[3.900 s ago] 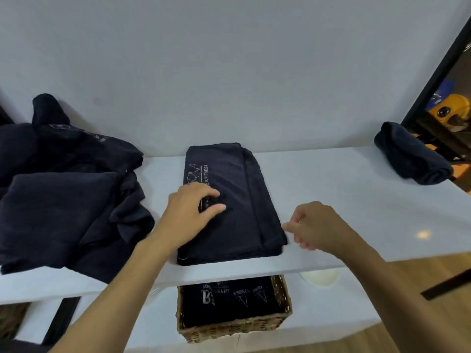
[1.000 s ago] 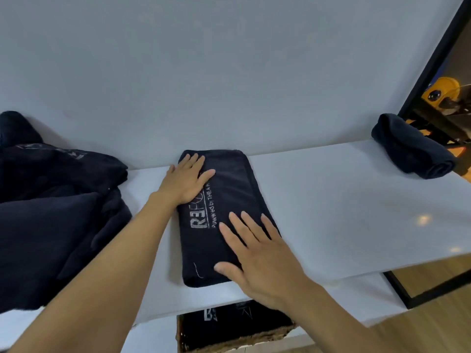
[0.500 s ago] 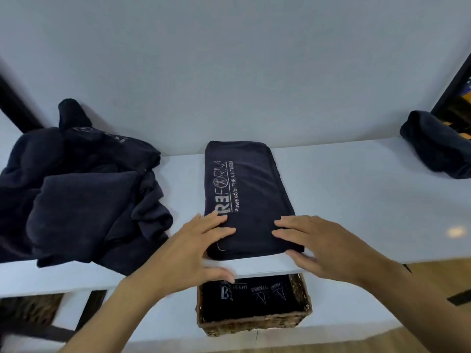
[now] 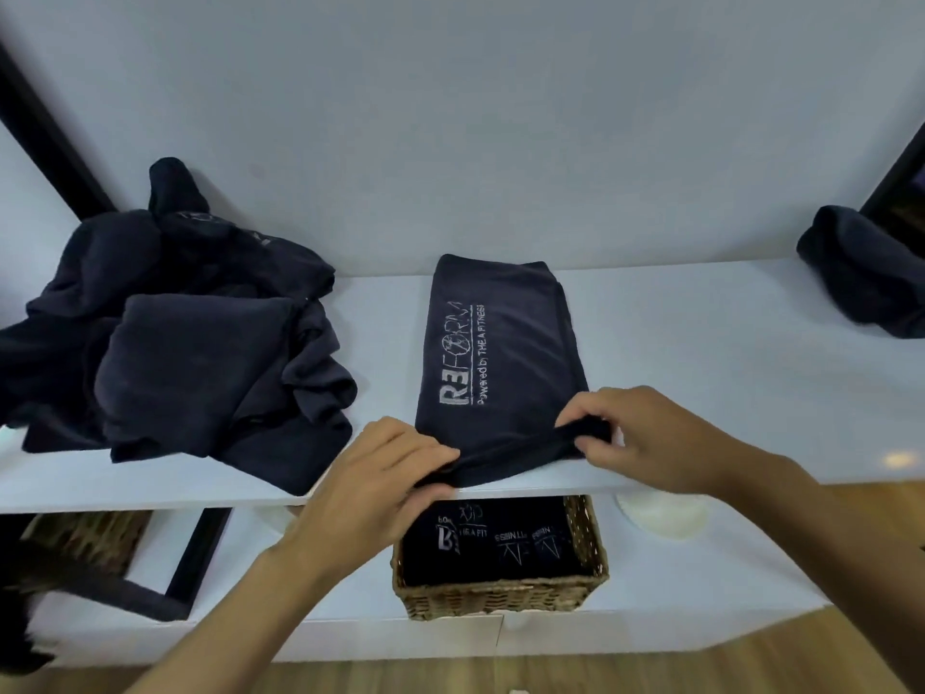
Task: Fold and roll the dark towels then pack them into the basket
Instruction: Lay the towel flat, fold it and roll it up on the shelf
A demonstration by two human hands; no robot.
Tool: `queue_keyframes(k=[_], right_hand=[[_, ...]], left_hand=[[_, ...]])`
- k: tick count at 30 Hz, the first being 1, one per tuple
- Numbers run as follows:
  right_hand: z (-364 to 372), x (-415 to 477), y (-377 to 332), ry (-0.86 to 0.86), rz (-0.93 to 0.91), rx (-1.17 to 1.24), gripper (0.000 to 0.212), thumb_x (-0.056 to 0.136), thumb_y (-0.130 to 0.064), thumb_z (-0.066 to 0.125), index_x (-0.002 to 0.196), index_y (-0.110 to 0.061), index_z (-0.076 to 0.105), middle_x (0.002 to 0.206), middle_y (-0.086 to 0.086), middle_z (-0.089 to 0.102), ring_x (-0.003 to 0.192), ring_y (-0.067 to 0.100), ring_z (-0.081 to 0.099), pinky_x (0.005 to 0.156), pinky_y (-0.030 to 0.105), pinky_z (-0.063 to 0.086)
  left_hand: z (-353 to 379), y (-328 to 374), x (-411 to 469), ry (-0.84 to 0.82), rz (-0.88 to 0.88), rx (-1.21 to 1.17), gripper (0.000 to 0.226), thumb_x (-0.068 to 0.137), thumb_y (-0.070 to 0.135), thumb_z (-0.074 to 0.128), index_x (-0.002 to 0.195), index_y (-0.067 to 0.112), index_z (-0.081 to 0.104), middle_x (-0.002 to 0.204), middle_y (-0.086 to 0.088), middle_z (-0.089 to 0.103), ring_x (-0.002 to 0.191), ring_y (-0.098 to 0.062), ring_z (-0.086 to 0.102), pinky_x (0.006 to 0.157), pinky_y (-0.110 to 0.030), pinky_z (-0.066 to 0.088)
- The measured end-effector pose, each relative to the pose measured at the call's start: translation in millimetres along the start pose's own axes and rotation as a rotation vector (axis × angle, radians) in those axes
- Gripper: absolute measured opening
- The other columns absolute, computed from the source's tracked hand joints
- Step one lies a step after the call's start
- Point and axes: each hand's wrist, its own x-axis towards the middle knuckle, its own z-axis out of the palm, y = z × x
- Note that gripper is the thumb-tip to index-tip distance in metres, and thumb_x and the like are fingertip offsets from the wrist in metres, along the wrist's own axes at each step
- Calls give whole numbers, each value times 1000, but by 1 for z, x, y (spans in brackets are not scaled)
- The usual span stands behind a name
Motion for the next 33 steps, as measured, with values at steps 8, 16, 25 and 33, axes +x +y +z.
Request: queue_keyframes(k=[8, 16, 25, 33], right_hand=[[-18, 26, -1, -96, 373, 430, 19, 92, -12, 56, 101, -24, 68, 88, 5, 66, 72, 17, 57, 61, 23, 46], [13, 12, -24, 573, -257, -410, 23, 88, -7, 55, 101, -18, 71, 95, -2, 67, 87, 22, 59, 76, 35, 46], [64, 32, 4, 386, -353, -661, 51, 76, -10, 79, 121, -17, 56, 113, -1, 64, 99, 20, 61, 85, 33, 50], [20, 55, -9, 165, -48, -108, 26, 96, -21, 57, 121, -26, 63, 115, -11, 66, 100, 5, 59, 88, 13, 38]], left_hand=[[-17, -5, 50, -134, -543, -520, 12, 94, 19, 62, 99, 27, 69, 90, 12, 73, 87, -2, 65, 79, -17, 49], [-17, -19, 90, -364, -707, -567, 11, 96, 17, 58, 94, 22, 67, 75, 7, 66, 66, -5, 52, 64, -17, 39], [-18, -29, 111, -474, -855, -489, 11, 86, 20, 71, 76, 16, 70, 69, 7, 60, 63, -12, 50, 53, -21, 41], [-6, -9, 64, -74, 26, 290, 40, 74, 41, 78, 104, 16, 71, 101, 2, 67, 92, -23, 58, 79, -35, 38]])
